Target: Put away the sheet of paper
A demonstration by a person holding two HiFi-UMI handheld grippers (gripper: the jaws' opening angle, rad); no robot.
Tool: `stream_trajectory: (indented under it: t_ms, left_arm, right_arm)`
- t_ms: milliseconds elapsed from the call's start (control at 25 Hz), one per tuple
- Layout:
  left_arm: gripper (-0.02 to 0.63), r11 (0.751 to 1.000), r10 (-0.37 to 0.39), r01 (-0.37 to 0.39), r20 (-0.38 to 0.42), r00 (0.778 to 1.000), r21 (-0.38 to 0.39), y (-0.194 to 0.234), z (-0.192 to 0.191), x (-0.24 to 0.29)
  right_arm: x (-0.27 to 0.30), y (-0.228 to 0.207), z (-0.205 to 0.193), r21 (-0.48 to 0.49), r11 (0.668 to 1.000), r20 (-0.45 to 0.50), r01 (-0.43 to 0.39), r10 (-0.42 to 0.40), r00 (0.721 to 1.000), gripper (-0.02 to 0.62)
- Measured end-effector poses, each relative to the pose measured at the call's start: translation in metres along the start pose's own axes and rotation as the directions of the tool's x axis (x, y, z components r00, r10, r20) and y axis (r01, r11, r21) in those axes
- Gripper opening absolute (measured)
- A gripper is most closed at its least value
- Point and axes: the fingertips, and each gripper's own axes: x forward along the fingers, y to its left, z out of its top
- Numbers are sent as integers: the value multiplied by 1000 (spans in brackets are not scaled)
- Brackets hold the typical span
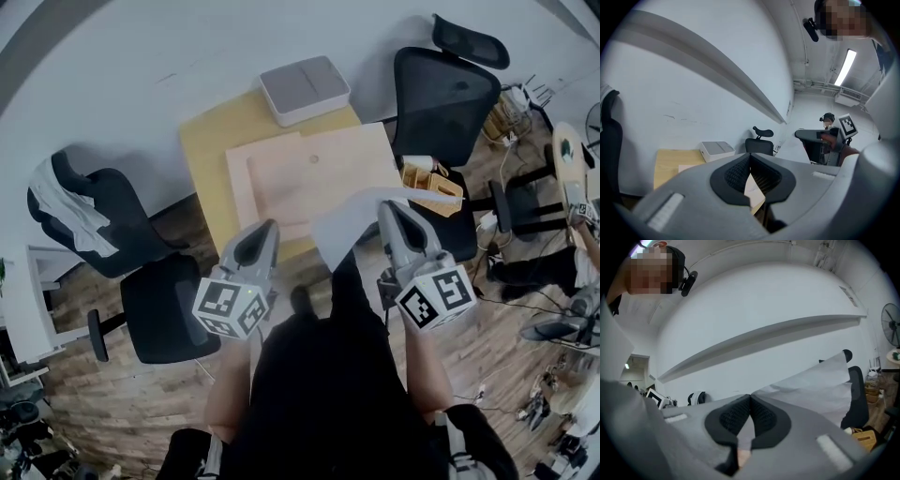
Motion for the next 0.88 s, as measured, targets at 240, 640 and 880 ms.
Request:
stream_trajectory:
  t_ms: [240, 640, 880]
  left_arm:
    - [9, 997, 83, -83, 22, 996, 2, 12, 21, 27]
    - [9, 975, 221, -221, 39, 974, -10, 19, 43, 73]
    - [9, 945, 326, -325, 50, 944, -24, 19, 48, 84]
  right_arm:
    - [43, -20, 13, 6, 994, -18, -110, 111, 994, 2]
    - [111, -62, 29, 24, 960, -64, -277, 278, 958, 2]
    - [139, -79, 22, 55, 926, -117, -374, 377, 919, 2]
